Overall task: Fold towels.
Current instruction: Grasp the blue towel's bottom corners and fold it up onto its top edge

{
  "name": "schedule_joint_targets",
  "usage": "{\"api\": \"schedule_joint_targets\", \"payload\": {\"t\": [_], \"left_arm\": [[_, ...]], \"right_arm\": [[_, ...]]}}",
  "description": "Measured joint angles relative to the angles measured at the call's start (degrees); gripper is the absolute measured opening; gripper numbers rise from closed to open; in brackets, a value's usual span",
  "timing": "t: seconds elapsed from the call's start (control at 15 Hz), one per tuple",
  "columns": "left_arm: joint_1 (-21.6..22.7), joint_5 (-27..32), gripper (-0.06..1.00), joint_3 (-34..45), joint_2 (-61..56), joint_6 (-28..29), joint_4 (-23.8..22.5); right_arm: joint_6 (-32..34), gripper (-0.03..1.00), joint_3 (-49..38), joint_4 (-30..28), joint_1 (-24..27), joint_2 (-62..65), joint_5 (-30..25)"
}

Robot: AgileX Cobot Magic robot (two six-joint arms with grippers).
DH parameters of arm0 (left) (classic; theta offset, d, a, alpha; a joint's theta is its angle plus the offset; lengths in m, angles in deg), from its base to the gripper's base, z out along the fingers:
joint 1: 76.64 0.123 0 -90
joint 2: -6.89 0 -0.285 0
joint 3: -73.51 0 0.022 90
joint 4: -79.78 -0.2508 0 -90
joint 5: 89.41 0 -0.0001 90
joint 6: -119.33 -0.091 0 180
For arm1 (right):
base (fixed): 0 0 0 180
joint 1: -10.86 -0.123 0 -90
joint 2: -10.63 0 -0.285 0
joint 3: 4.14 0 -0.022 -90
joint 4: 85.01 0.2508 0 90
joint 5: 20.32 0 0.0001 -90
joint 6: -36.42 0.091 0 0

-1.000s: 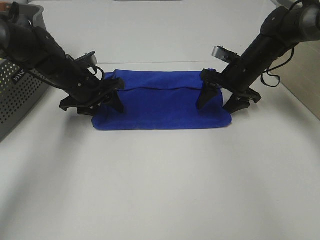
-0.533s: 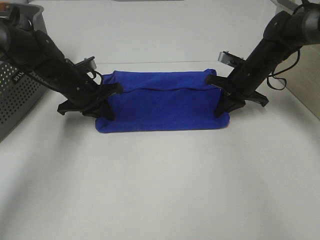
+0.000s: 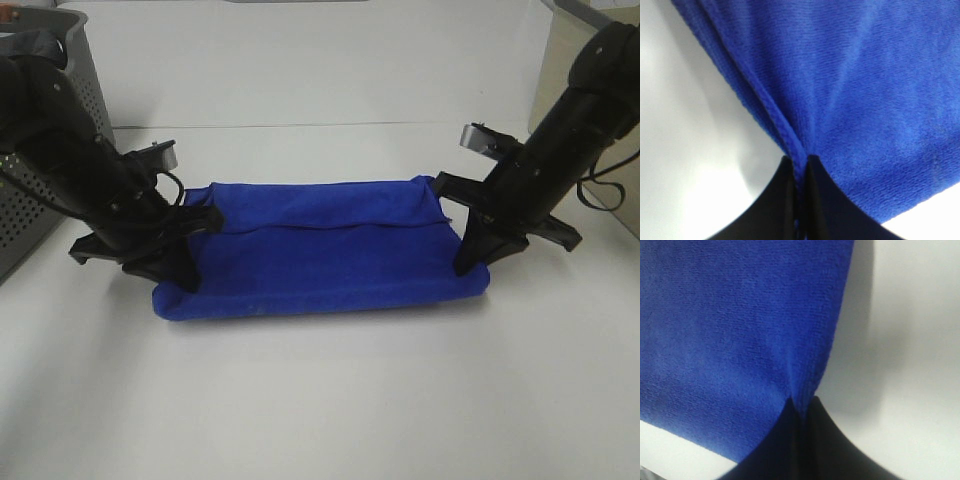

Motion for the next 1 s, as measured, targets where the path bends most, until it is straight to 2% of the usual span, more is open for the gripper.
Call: {"api": "schedule_joint_targets", "payload": {"t": [0.07, 0.13, 0.27, 0.4, 0.6, 0.73, 1.0], "left_arm": [[0.0, -1.3, 0.03, 5.0, -2.8, 0.0, 0.0], [0.0, -1.6, 0.03, 6.4, -3.4, 0.0, 0.1], [0.0, -3.7, 0.03, 10.5, -5.8, 0.0, 0.1], [0.0, -4.0, 0.03, 10.9, -7.6, 0.2, 0.9], [0.2, -4.8, 0.03, 7.7, -7.9, 3.3, 1.5], [2.2, -5.7, 0.03, 4.8, -7.8, 5.6, 1.5], [4.8, -6.1, 0.03, -3.5, -5.2, 5.4, 1.8]], "right_arm": [[-1.0, 0.00, -6.5, 1.7, 0.0, 3.2, 2.3], [-2.3, 0.00, -9.6, 3.0, -0.2, 4.6, 3.2], [-3.6, 0.00, -12.2, 4.5, -0.2, 5.5, 3.6], [-4.4, 0.00, -12.5, 5.7, -0.2, 6.0, 3.7], [-4.7, 0.00, -7.3, 6.2, -0.2, 5.9, 3.7], [-4.6, 0.00, -2.2, 6.2, -0.2, 5.3, 3.6], [-2.9, 0.00, 9.0, 5.2, -0.2, 0.7, 3.3]]}}
